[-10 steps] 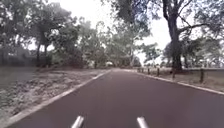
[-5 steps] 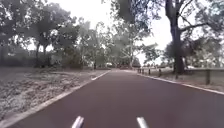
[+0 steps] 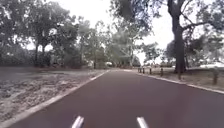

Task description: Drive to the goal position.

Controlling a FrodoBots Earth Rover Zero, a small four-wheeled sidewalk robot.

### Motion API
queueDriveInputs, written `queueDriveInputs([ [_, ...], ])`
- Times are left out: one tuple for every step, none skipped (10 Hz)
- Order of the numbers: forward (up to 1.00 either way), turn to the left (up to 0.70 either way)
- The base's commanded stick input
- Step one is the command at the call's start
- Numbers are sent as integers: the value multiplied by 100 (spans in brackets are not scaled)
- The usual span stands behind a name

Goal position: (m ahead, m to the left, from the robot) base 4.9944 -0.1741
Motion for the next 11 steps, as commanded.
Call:
queueDriveInputs([
  [60,0],
  [60,15],
  [60,15],
  [60,15],
  [60,15],
  [60,10],
  [60,6],
  [60,1],
  [60,0],
  [60,0],
  [60,0],
])
